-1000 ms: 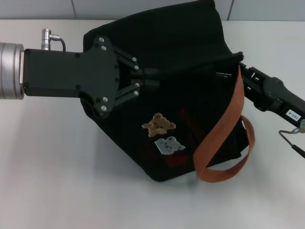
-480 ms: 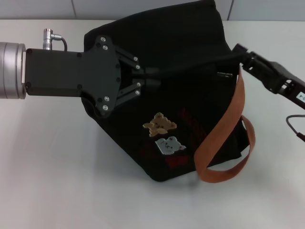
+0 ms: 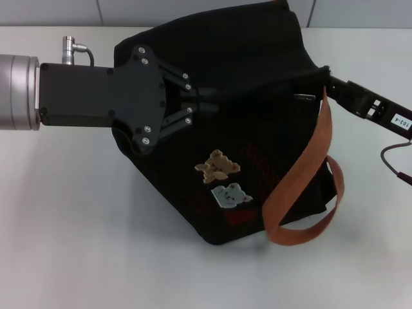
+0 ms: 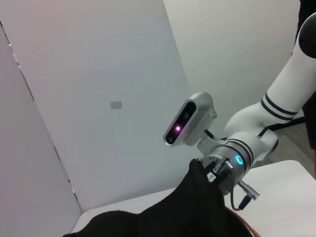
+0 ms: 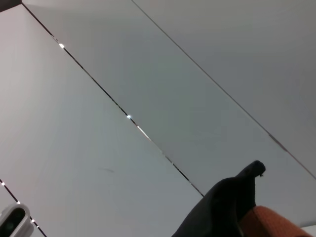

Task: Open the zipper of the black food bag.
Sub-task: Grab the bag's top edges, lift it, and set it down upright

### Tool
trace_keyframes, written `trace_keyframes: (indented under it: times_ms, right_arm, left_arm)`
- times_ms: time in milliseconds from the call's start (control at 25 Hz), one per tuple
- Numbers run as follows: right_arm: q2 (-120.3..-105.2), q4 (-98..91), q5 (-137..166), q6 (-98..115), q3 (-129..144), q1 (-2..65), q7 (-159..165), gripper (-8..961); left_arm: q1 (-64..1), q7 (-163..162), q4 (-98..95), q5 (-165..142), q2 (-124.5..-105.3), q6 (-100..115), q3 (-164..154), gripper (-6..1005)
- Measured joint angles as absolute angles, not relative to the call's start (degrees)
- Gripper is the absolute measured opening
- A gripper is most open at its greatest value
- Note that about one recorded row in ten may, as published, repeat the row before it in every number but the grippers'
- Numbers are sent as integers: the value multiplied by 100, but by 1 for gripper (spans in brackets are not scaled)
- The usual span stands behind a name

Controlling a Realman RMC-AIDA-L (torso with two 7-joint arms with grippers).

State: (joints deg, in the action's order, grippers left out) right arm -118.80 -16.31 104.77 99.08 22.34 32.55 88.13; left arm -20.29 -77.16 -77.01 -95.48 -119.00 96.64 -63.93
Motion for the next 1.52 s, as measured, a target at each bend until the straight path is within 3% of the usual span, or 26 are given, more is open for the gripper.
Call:
trace_keyframes:
  times_ms: [320,1080,1520]
  right_arm:
    - [-11859,-1697,10479,9844,2271,3341,9100,391]
    - [-11874,-1696,10483,9810,2540,3418,9215,95]
    - [-11871,-1696,10432,9970,2506,3286,9157,9]
  left_arm:
    - [-2030,-7708,-7698,-9548,-11900,9663,-6425,78]
    - [-2029,-7708,-7699,-9542,-11900,9621,-6539,78]
    - [-1985,-7708,-7699,-9535,-11900,9614,-6519,78]
